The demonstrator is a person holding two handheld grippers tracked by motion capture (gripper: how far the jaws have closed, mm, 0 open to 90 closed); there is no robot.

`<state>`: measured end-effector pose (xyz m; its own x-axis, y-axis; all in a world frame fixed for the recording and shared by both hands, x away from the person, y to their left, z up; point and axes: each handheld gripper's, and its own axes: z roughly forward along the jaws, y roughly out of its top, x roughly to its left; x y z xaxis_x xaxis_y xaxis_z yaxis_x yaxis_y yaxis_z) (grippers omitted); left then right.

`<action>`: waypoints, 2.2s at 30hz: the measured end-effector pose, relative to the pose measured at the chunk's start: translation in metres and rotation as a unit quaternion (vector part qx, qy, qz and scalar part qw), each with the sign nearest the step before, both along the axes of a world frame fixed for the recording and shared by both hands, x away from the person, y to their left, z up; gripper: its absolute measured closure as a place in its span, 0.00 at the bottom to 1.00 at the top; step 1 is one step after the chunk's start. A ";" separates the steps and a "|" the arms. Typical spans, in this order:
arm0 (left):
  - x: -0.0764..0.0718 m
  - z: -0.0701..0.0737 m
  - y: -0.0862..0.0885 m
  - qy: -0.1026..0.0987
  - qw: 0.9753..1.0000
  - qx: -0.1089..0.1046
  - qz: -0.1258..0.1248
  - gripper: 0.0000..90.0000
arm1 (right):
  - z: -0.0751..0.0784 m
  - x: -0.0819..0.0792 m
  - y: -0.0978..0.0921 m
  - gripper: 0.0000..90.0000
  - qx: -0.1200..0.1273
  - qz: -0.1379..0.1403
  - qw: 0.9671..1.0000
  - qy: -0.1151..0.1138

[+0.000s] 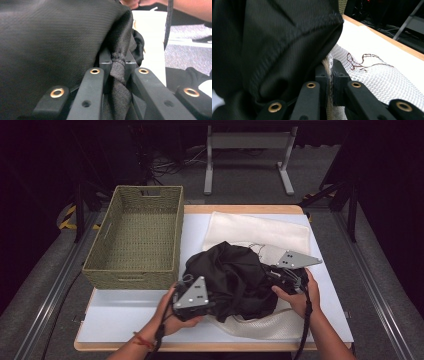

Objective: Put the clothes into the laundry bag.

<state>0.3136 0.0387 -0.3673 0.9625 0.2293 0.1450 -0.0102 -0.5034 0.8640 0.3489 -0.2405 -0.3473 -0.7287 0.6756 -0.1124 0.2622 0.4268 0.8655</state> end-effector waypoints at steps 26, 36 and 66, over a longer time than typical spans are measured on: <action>0.035 -0.055 -0.082 -0.043 0.996 0.042 0.073 0.92 | 0.013 -0.011 -0.001 0.96 0.027 0.024 0.999 -0.002; 0.003 -0.034 -0.040 -0.012 1.000 0.023 -0.016 0.72 | 0.011 -0.010 -0.004 0.96 0.015 0.011 1.000 -0.005; 0.049 -0.015 -0.023 0.008 0.994 0.051 0.094 0.55 | 0.006 -0.009 -0.002 0.96 -0.009 0.011 1.000 -0.003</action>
